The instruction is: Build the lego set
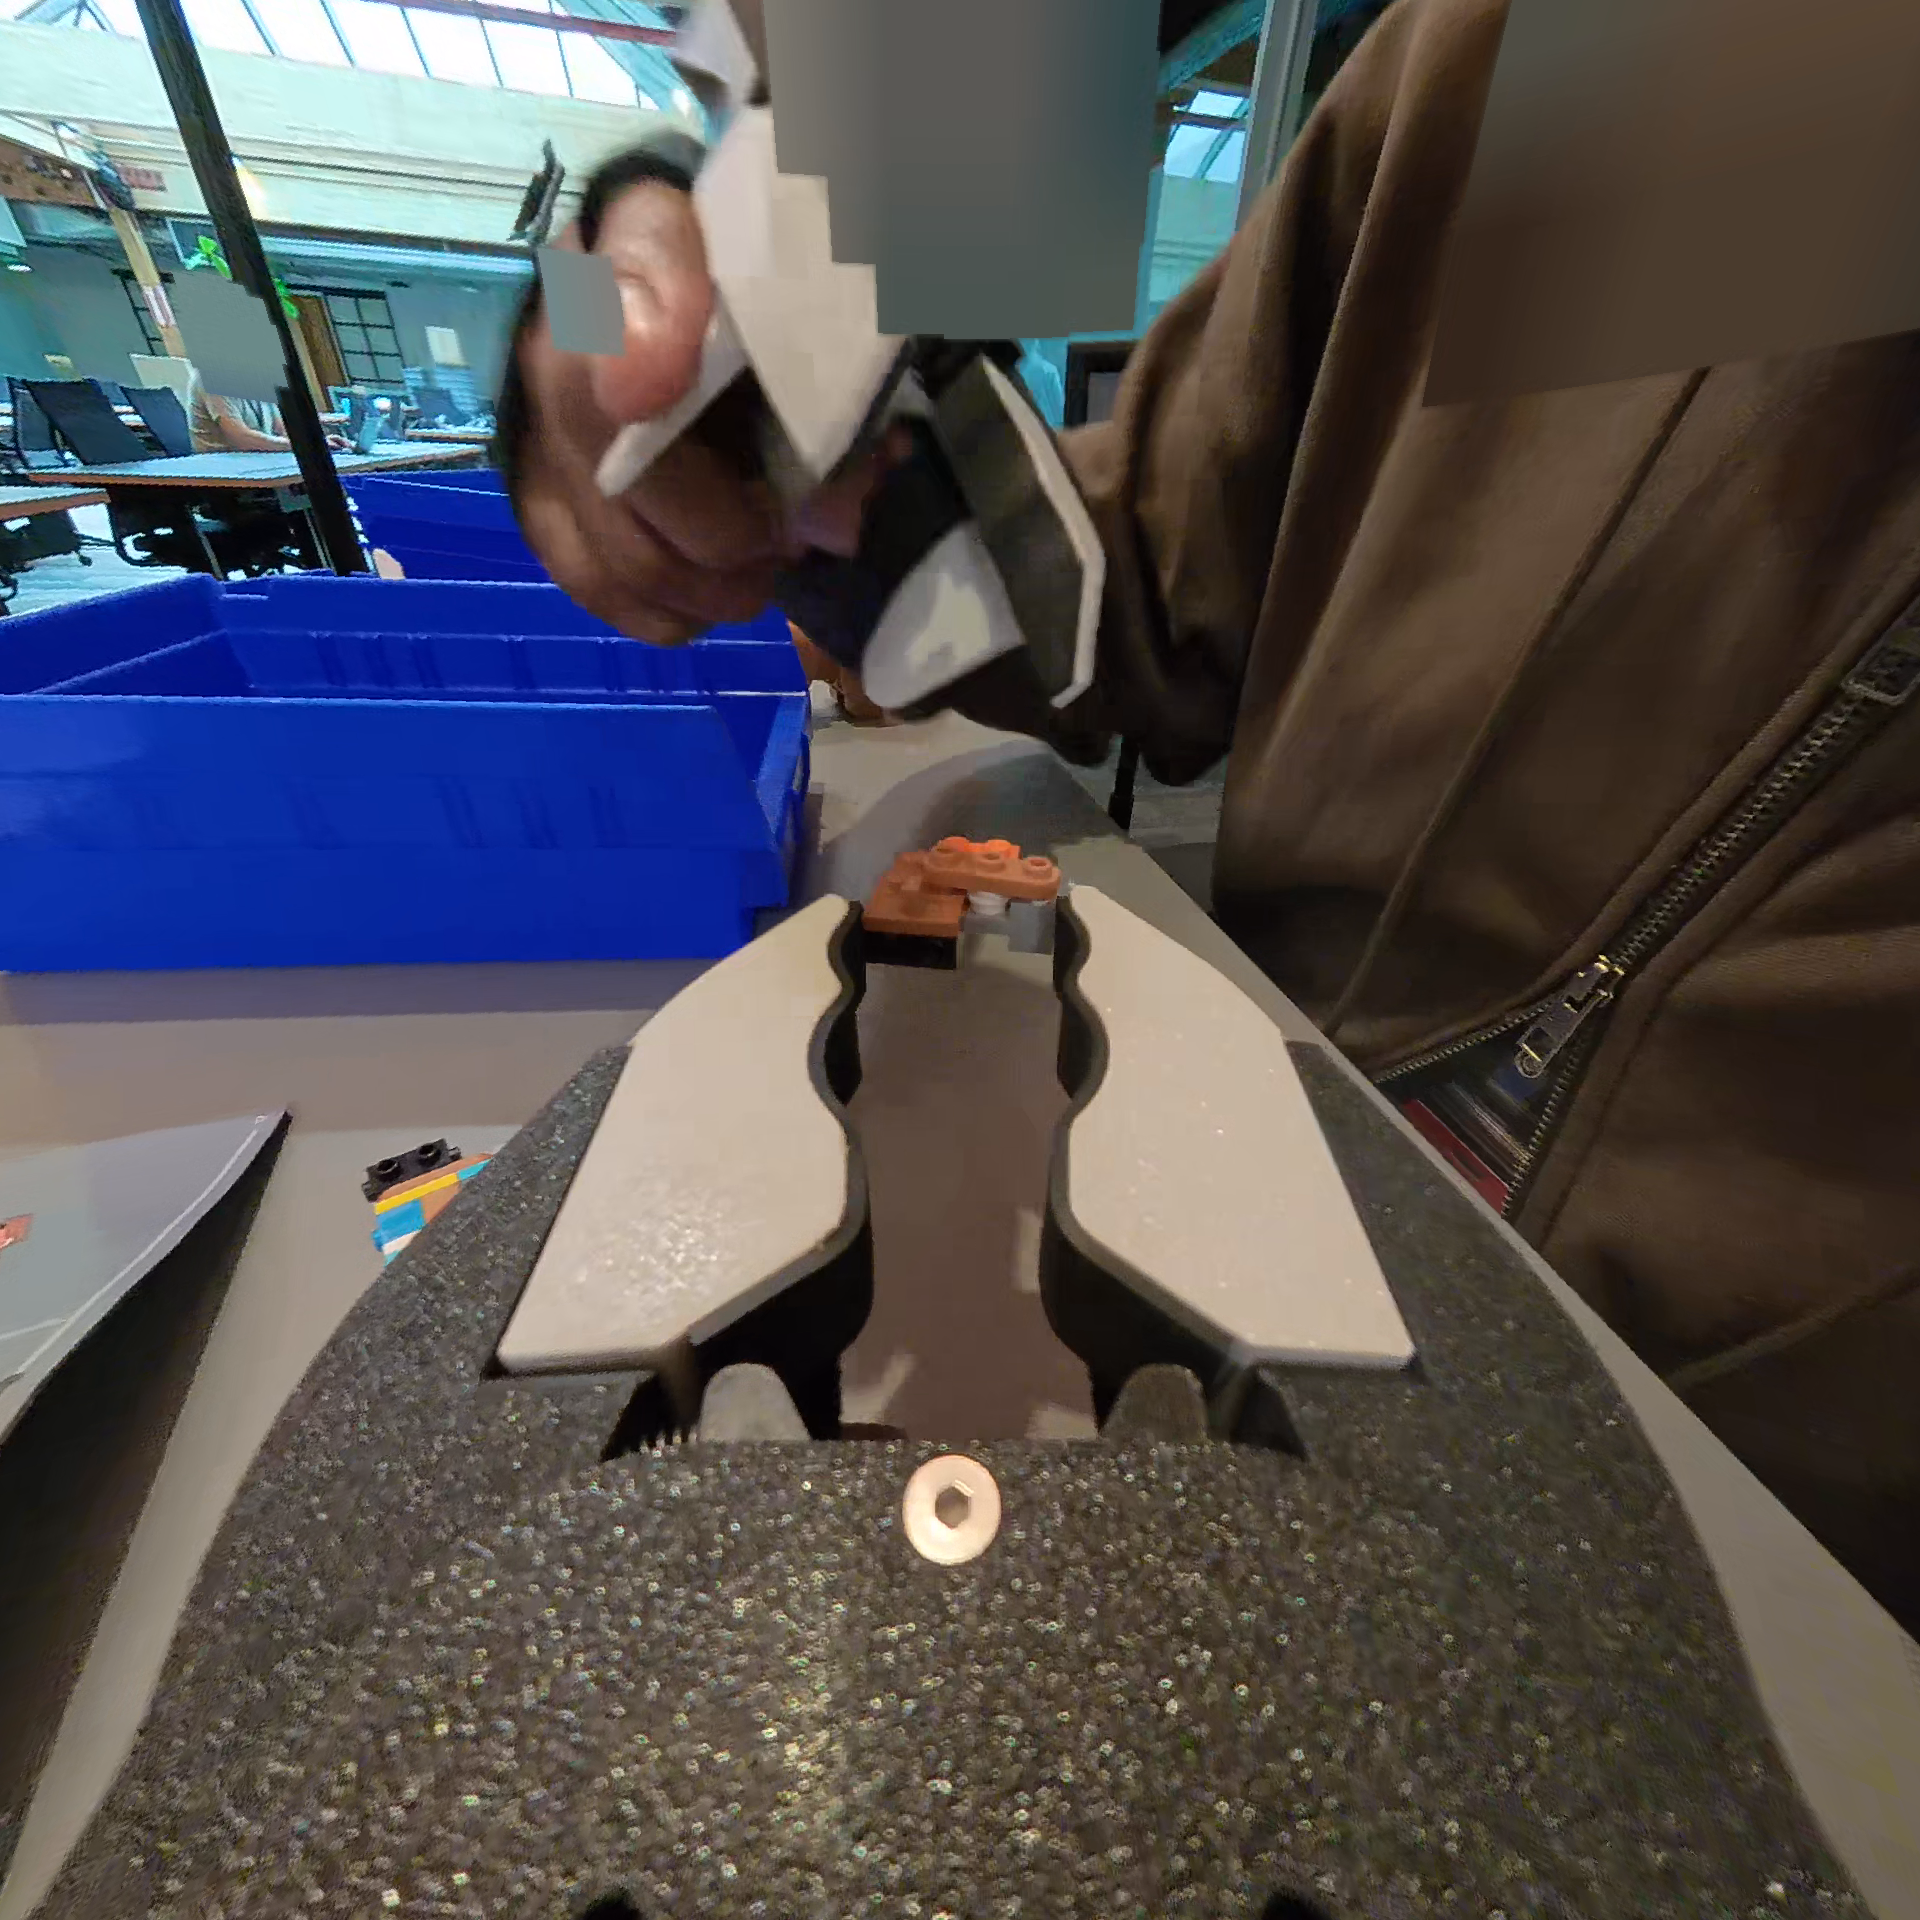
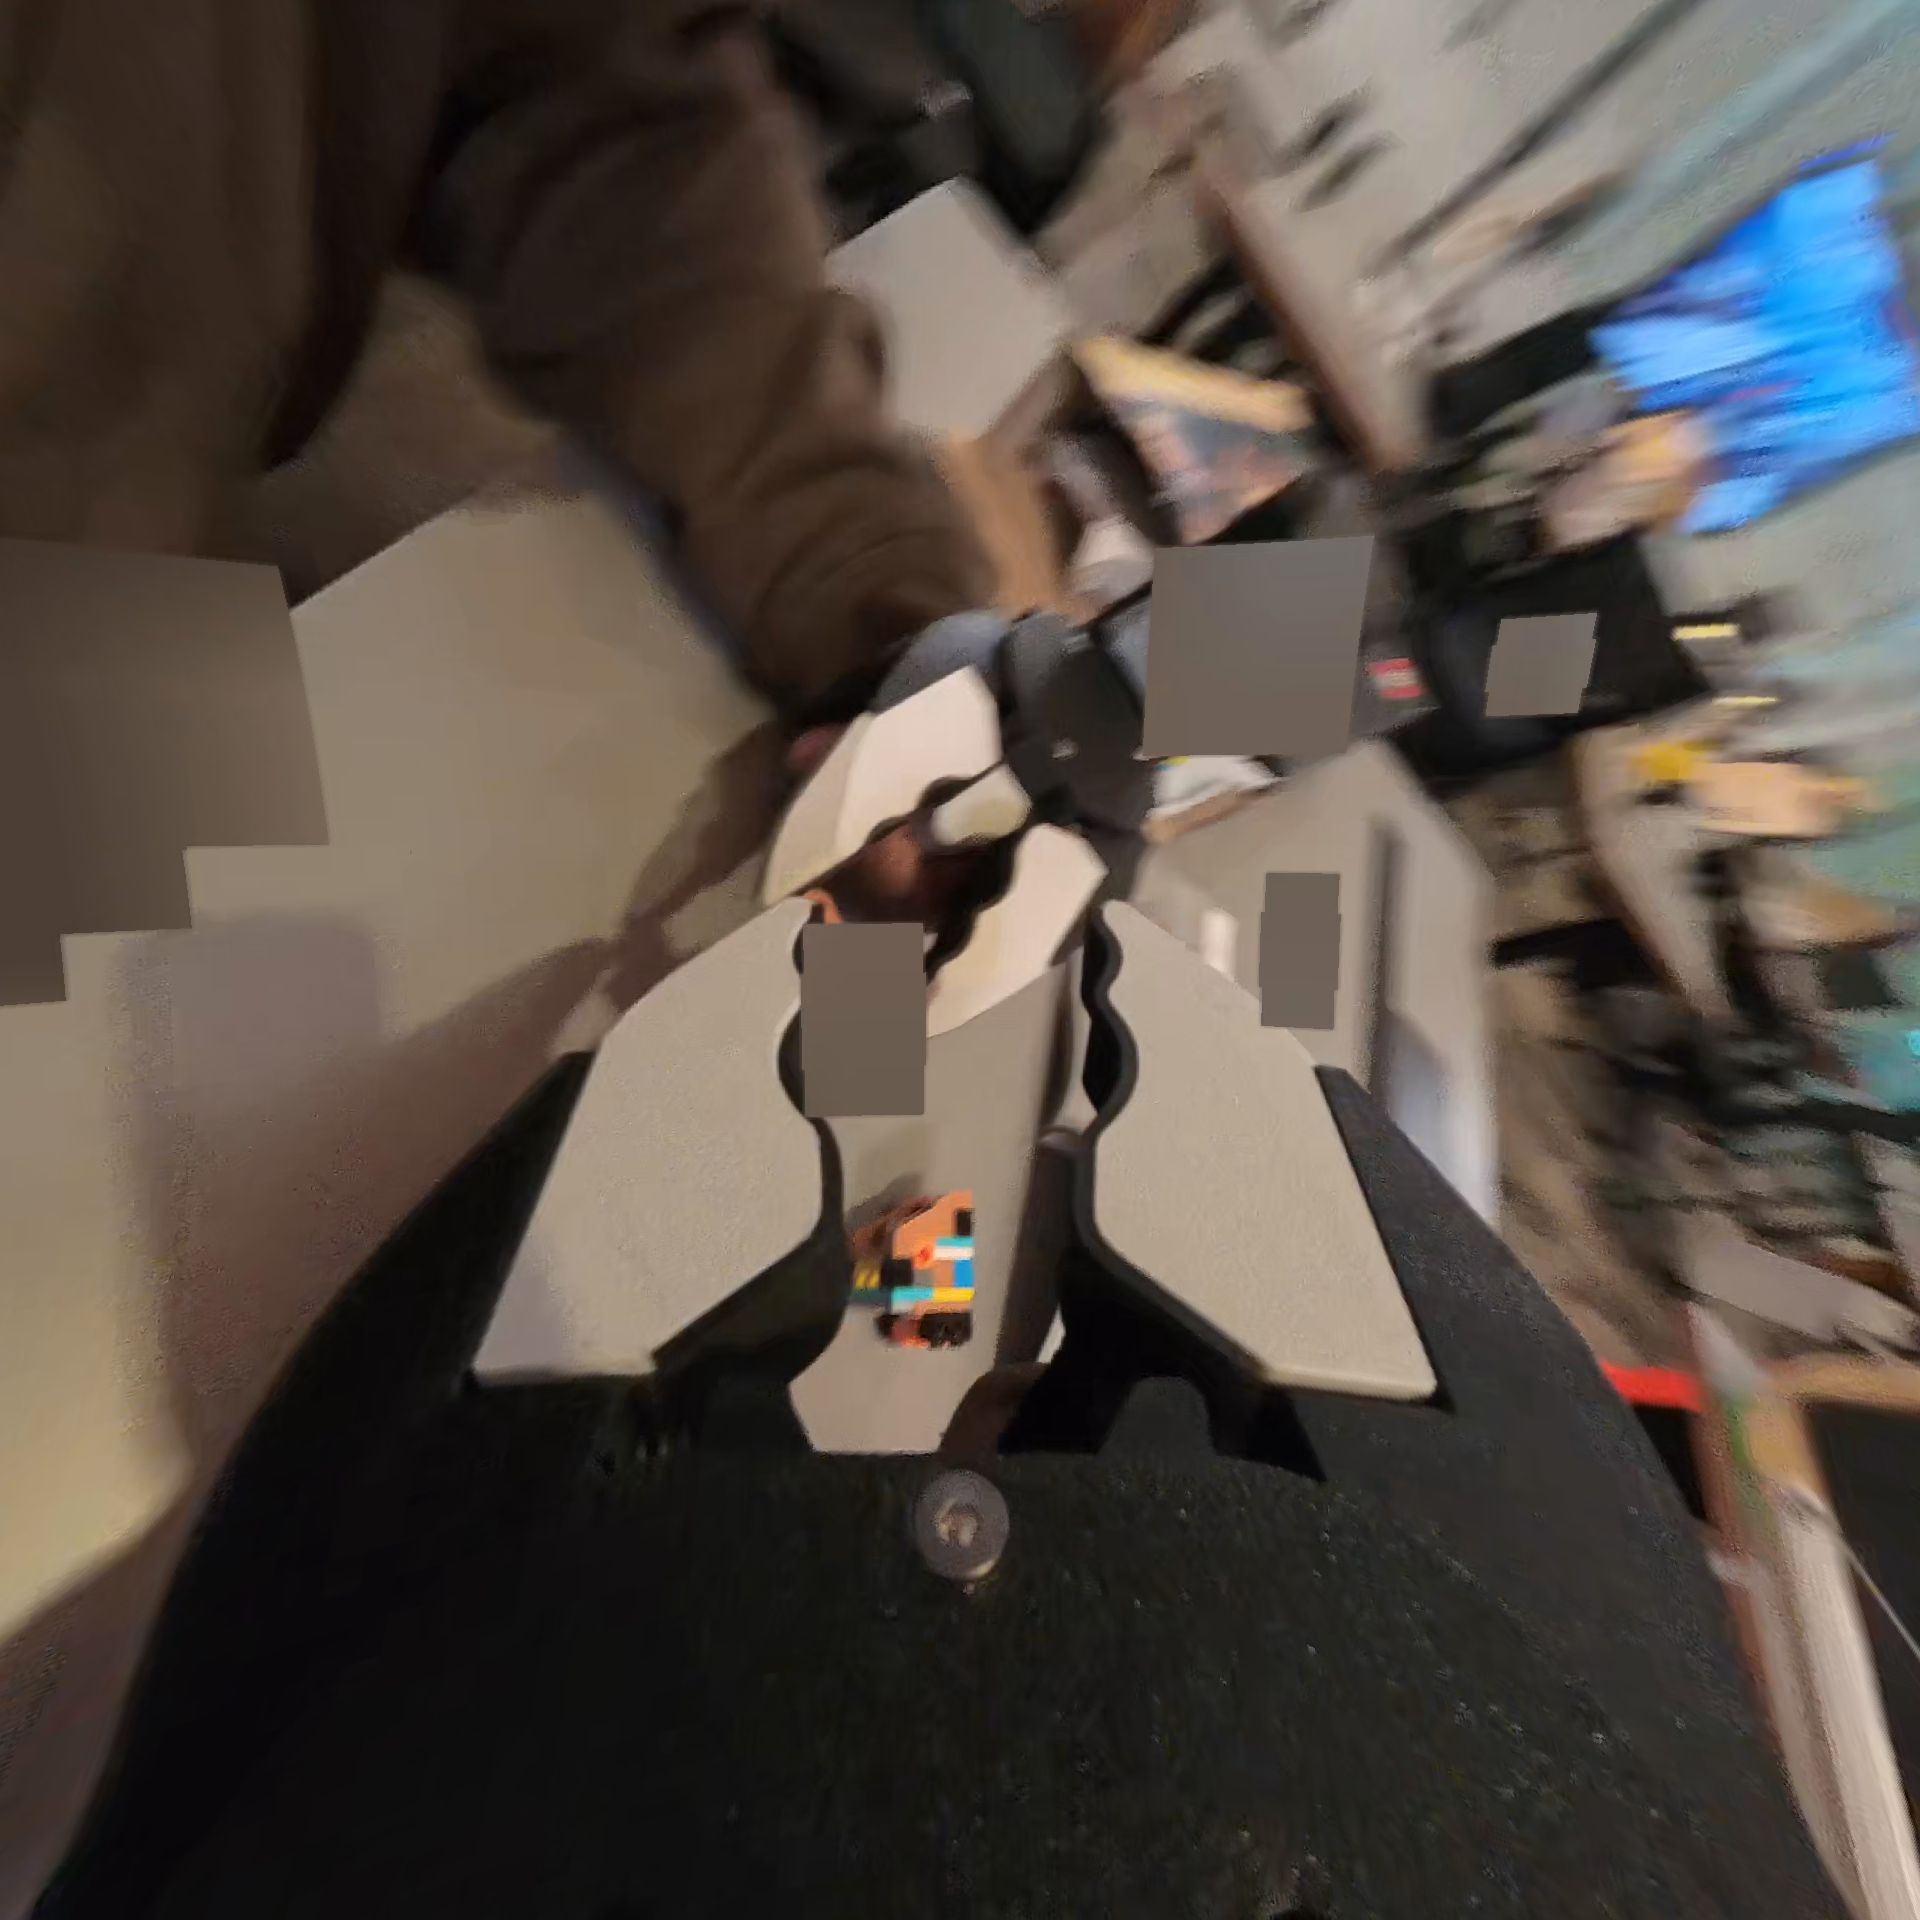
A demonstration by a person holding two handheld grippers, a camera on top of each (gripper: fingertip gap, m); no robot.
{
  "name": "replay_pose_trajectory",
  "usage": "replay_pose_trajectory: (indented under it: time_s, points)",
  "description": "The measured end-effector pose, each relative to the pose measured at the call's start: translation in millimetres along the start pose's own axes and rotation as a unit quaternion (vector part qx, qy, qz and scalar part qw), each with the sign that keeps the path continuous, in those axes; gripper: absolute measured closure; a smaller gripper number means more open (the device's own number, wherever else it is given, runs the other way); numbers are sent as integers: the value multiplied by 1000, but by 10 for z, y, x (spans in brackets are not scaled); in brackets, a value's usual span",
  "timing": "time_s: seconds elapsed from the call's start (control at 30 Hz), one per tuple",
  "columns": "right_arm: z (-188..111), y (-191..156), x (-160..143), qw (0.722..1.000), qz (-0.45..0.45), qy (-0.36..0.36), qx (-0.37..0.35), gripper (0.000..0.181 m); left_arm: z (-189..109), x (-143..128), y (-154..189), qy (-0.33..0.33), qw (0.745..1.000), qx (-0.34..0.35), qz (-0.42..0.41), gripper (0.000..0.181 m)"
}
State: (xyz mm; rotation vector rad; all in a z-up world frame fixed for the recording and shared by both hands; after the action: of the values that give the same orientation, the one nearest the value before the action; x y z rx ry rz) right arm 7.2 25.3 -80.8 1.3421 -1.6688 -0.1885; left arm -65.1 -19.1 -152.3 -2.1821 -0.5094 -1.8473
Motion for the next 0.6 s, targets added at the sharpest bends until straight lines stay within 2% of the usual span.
replay_pose_trajectory:
  time_s: [0.07,0.13,0.27,0.6]
  points:
    - [-30,-94,-23,994,36,24,-103,133,-12,-8,-27,1,1000,6,-5,146]
    - [-16,-228,-74,983,43,16,-176,133,-18,-16,-50,2,1000,11,-11,146]
    - [47,-404,-151,963,16,1,-269,135,-26,-30,-90,3,1000,22,-19,147]
    - [169,-595,-73,959,29,15,-281,139,-145,-19,-189,5,998,65,-20,146]
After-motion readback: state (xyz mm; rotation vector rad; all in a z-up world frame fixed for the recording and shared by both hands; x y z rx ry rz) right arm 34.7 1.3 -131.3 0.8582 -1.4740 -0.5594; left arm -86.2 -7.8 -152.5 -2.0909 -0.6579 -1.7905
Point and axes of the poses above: each gripper's, where its closed fingertips meet, z out along the fingers, x out of its top, y = z × x across the jaws, the point moved 5 cm from there along -z, back along the fingers, and after that the axes turned 10 degrees about -y, right-handed, at the moved point
